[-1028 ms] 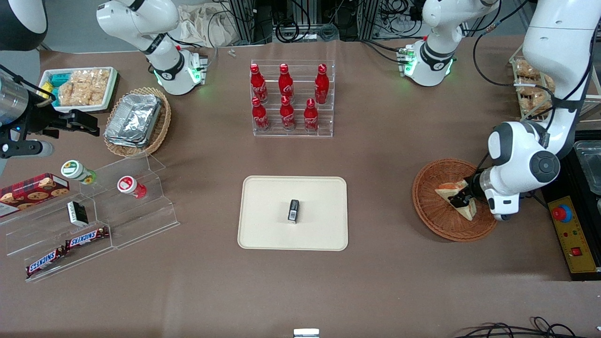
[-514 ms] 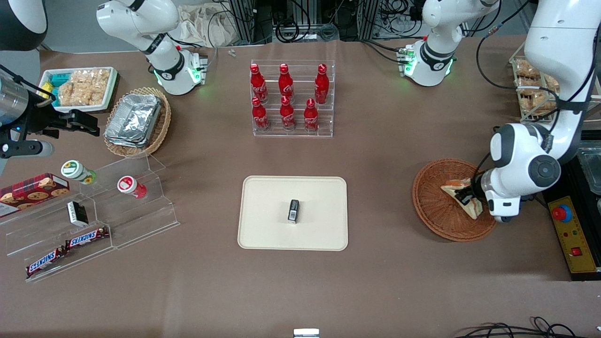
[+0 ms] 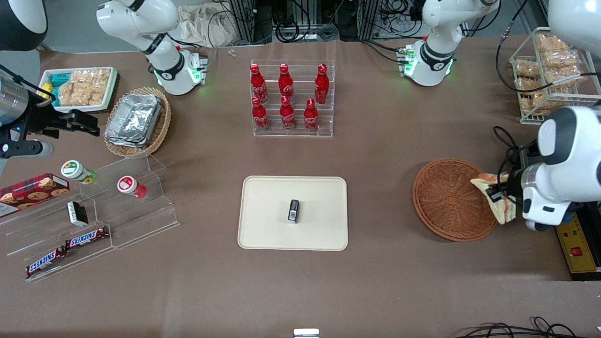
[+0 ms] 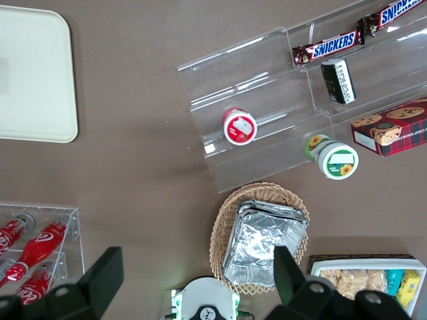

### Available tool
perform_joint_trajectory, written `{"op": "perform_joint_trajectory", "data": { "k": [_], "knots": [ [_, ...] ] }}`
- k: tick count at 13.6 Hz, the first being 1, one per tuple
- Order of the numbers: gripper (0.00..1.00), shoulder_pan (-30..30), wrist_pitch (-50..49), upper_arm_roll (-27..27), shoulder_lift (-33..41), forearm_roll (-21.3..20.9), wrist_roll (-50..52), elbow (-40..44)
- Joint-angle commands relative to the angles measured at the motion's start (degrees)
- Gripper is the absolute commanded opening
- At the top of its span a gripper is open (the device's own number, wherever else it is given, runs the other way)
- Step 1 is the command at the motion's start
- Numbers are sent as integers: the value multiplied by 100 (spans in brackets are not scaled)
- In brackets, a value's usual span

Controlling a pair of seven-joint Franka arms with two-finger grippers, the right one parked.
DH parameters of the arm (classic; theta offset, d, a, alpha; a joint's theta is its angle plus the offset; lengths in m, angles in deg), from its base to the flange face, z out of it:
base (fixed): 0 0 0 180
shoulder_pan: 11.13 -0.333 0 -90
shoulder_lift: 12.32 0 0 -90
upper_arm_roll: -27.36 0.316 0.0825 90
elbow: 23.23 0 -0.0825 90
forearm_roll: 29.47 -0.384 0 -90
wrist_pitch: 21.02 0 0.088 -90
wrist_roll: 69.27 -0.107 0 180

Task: Place sandwich from basket to tray
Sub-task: 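Lift the sandwich and carry it with the left gripper toward the cream tray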

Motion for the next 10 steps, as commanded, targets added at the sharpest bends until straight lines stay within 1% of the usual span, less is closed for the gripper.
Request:
{"op": "perform_joint_trajectory", "data": {
  "k": [1,2,4,5,6,7,8,10],
  "knots": [
    [0,152,-714,-572,-82,-62,-551,1085],
    [0,293,-785,-696,-109,-62,-552,1210],
    [0,818,-733,-732,-170,-70,-621,1238],
    [0,1135,-689,-732,-301,-175,-796,1246],
    [0,1486,-602,-732,-520,-385,-1015,1316],
    [0,1820,-479,-724,-739,-552,-965,1404],
    [0,2067,-252,-715,-985,-580,-773,1466],
    [0,2349,328,-715,-1390,-589,-438,1466]
  ]
}}
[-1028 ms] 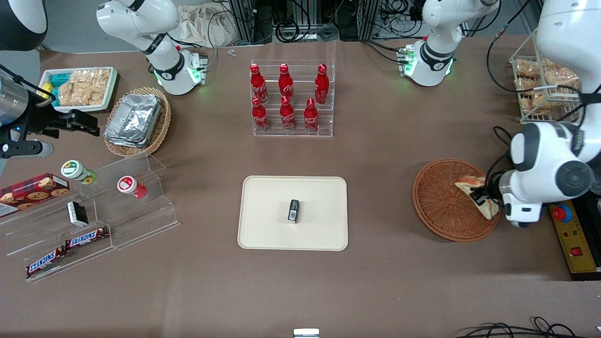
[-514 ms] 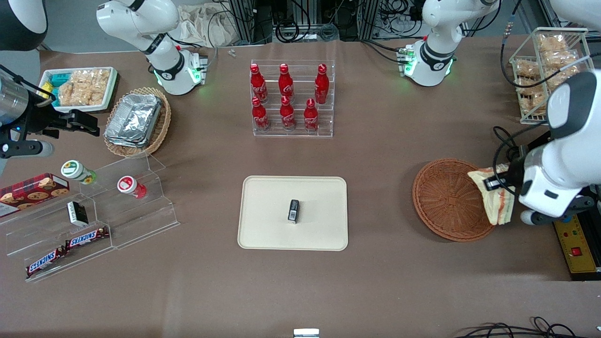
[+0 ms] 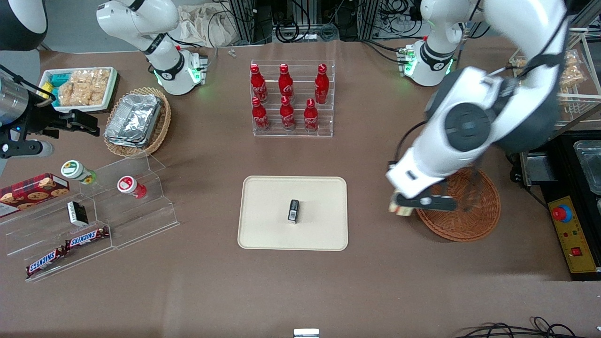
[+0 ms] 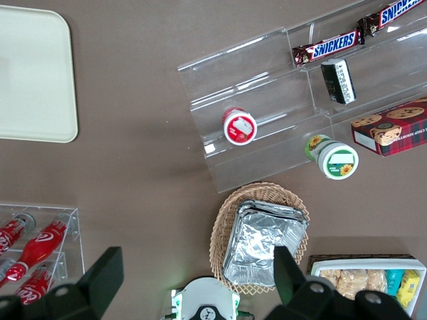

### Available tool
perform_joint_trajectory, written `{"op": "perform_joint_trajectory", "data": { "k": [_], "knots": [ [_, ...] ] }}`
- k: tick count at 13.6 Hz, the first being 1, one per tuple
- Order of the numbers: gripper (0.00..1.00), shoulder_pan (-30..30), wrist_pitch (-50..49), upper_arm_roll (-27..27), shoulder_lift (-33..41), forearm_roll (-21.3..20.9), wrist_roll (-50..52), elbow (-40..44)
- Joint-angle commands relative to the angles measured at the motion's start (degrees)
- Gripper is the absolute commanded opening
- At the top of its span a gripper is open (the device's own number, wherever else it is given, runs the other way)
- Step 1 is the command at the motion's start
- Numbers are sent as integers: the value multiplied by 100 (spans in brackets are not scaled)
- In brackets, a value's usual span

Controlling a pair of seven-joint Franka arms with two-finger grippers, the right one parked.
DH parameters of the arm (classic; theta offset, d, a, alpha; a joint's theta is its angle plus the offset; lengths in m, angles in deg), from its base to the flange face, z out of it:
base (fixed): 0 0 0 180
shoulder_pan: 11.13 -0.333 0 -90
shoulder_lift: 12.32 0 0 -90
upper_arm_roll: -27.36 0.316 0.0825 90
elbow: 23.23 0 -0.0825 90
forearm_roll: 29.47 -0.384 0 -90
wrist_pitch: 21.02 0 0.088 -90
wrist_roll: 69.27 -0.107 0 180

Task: Place sandwich from basket to tray
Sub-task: 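Lift the sandwich and carry it with the left gripper toward the cream tray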

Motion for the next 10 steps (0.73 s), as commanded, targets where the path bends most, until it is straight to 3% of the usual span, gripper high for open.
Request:
{"op": "perform_joint_trajectory", "data": {
  "k": [1,4,6,10],
  "knots": [
    [0,346,505,30,-765,-136,159,399],
    [0,689,1199,74,-1380,-206,772,399],
    [0,882,1735,74,-1872,-713,1517,416],
    [0,1041,2229,74,-2427,-742,2250,513]
  ]
}}
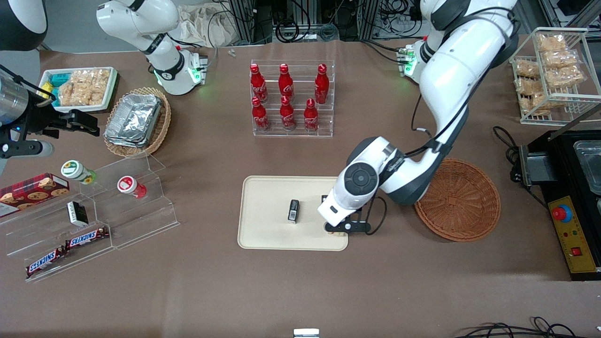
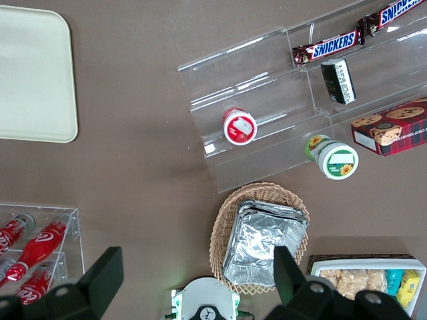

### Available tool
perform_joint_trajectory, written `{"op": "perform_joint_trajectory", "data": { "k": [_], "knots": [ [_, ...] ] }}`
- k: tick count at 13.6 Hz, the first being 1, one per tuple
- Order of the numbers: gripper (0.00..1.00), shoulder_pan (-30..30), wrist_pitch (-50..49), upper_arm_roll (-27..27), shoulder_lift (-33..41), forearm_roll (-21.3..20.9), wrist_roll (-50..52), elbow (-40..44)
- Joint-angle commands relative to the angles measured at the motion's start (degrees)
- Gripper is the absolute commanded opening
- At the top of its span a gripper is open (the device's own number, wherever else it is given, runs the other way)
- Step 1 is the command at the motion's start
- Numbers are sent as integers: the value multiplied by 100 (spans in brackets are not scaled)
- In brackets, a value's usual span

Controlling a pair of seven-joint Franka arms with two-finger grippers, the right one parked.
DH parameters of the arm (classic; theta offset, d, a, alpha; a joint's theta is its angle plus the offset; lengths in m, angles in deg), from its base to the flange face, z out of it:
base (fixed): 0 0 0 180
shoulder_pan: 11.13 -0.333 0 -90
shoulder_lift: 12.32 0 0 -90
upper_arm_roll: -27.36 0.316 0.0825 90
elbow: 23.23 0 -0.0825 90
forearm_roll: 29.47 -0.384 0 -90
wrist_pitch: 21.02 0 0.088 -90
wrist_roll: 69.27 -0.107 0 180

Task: Place sandwich from basket to tray
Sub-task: 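Lower the sandwich onto the tray beside the black box, open left gripper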

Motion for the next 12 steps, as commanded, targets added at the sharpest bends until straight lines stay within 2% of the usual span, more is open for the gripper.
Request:
{"op": "perform_joint_trajectory", "data": {
  "k": [1,4,5,6,7,12],
  "knots": [
    [0,129,210,23,-404,-128,378,370],
    [0,121,449,32,-572,-128,502,370],
    [17,112,449,58,-546,-137,485,370],
    [66,112,449,171,-511,-128,450,370],
    [99,112,440,181,-485,-128,441,370],
    [100,68,247,181,42,-58,493,353]
  ]
}}
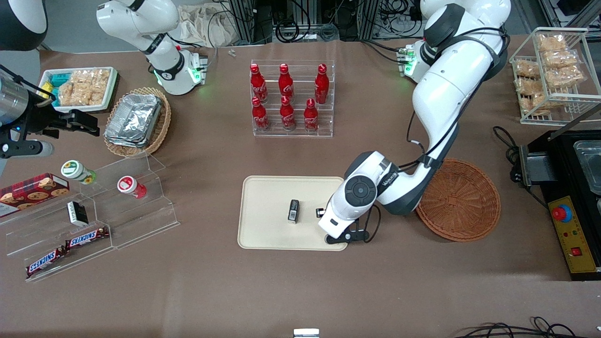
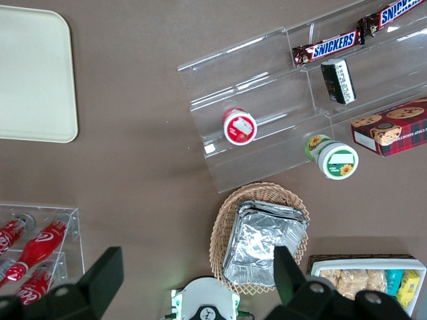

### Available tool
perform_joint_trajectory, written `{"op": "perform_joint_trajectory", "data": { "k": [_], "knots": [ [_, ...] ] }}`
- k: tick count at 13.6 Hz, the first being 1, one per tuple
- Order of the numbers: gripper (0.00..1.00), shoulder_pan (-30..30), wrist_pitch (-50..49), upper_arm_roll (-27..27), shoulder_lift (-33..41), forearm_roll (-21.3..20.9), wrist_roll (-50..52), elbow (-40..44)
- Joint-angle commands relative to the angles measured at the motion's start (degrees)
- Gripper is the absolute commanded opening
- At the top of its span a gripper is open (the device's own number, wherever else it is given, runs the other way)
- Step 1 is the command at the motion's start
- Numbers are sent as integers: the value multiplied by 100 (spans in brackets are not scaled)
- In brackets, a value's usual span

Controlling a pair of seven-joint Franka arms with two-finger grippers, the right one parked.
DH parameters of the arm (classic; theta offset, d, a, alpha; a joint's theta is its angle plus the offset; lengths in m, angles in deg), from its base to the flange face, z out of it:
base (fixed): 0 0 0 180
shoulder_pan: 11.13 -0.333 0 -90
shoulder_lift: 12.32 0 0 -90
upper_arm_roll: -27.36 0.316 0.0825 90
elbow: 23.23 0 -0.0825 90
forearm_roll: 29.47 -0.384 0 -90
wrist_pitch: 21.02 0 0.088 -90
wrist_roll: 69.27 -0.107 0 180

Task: Place sandwich from basket to tray
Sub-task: 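Lower the sandwich onto the tray beside the black box, open left gripper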

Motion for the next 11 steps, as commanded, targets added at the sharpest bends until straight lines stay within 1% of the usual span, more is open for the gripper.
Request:
{"op": "perform_joint_trajectory", "data": {
  "k": [1,4,6,8,10,11],
  "knots": [
    [100,29,-256,40,422,-25,145,-46],
    [100,-5,-659,40,834,-25,102,-46],
    [100,-356,-1116,31,1351,-43,31,-203],
    [100,-742,-1311,31,2062,-8,-275,-632],
    [100,-1077,-1416,13,2897,45,-347,-1326],
    [100,-1200,-1495,13,3284,254,-347,-1616]
  ]
}}
